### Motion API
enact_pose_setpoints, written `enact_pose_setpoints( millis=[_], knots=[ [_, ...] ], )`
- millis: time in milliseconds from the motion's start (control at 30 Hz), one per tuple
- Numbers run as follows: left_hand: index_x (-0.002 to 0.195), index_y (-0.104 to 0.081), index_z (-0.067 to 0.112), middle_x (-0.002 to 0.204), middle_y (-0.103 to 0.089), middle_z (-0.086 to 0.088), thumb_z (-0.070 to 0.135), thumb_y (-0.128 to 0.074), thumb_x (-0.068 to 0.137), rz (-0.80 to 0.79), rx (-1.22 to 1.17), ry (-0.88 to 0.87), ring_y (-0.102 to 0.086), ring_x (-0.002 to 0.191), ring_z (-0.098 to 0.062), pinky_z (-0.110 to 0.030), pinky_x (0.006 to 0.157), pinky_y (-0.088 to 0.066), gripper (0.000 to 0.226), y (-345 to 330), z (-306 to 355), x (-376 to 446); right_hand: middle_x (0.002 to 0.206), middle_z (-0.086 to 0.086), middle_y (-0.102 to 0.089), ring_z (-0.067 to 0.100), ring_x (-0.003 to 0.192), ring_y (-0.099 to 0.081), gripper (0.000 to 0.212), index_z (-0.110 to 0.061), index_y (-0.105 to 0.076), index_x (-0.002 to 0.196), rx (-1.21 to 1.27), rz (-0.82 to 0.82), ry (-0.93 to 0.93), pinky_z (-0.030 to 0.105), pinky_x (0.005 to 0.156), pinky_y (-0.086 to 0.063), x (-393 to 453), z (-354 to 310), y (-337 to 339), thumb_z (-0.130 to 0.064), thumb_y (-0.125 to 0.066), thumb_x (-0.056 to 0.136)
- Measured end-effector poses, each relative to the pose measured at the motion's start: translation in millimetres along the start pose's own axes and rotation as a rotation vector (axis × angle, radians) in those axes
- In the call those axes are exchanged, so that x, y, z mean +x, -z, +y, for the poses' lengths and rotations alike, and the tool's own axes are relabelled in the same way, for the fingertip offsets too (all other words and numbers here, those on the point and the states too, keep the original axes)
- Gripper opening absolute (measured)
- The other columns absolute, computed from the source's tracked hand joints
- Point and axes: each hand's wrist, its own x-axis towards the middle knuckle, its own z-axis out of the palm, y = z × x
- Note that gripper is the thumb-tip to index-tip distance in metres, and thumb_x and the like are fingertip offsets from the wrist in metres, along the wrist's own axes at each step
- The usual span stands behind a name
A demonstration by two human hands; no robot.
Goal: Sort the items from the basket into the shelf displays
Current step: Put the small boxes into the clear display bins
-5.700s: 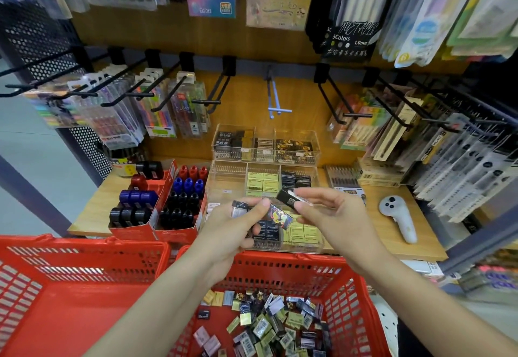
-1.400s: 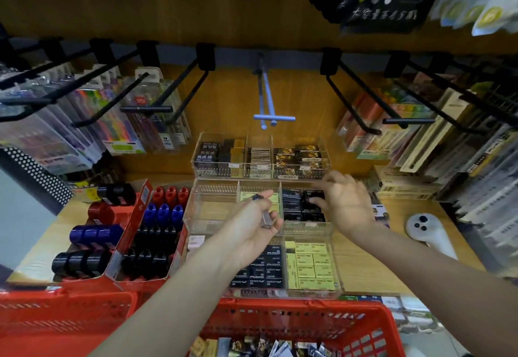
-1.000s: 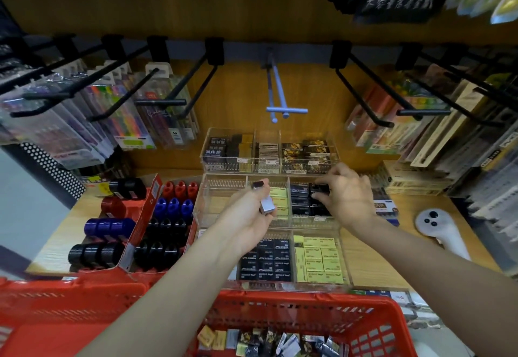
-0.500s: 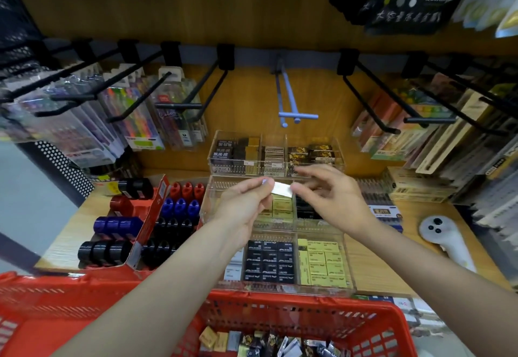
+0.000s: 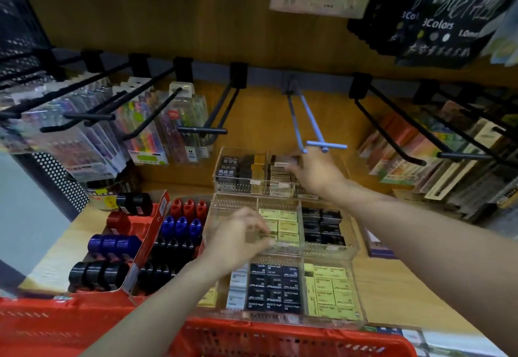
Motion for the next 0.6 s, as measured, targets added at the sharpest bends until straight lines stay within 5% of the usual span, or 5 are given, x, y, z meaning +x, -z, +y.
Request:
enact_pose_setpoints(
  millis=[167, 367, 500, 600],
  knots=[
    [0.087, -0.077, 0.025, 0.115, -0.057, 0.02, 0.029, -0.079, 0.081, 0.011, 0.011, -0.111, -0.052, 0.115, -0.003, -0.038, 0.109, -0.04, 0.007, 3, -15, 6, 0.121, 0.008, -0.063, 0.029, 0.109, -0.06, 0.026, -0.021, -0.063, 0.121, -0.217, -0.076, -0.075, 0.038, 0.091, -0.051, 29, -9, -23, -0.033, -0.054, 0.099],
    [0.079, -0.076, 0.028, 0.108, -0.057, 0.021, 0.024, -0.081, 0.079, 0.03, -0.043, -0.125, -0.054, 0.105, 0.001, -0.03, 0.101, -0.047, 0.006, 0, -17, 8, 0.108, 0.006, -0.066, 0.026, 0.1, -0.061, 0.021, -0.019, -0.063, 0.114, -0.317, 0.058, -0.085, 0.038, 0.091, -0.048, 30, -5, -37, -0.029, -0.054, 0.099],
    [0.079, -0.075, 0.028, 0.108, -0.057, 0.022, 0.025, -0.081, 0.08, 0.049, -0.02, -0.13, -0.054, 0.105, 0.0, -0.029, 0.101, -0.046, 0.006, -1, -18, 7, 0.097, -0.004, -0.068, 0.021, 0.097, -0.06, 0.044, -0.028, -0.069, 0.096, -0.281, 0.002, 0.132, 0.047, 0.1, -0.03, 4, -2, -41, -0.054, -0.034, 0.1],
    [0.081, -0.076, 0.026, 0.108, -0.057, 0.021, 0.025, -0.08, 0.08, 0.056, -0.014, -0.135, -0.054, 0.105, -0.001, -0.029, 0.101, -0.046, 0.005, -1, -18, 8, 0.122, -0.006, -0.064, 0.02, 0.123, -0.051, 0.069, -0.028, -0.061, 0.113, -0.409, -0.177, 0.227, 0.062, 0.105, -0.019, -8, 5, -41, -0.065, -0.005, 0.095]
  ],
)
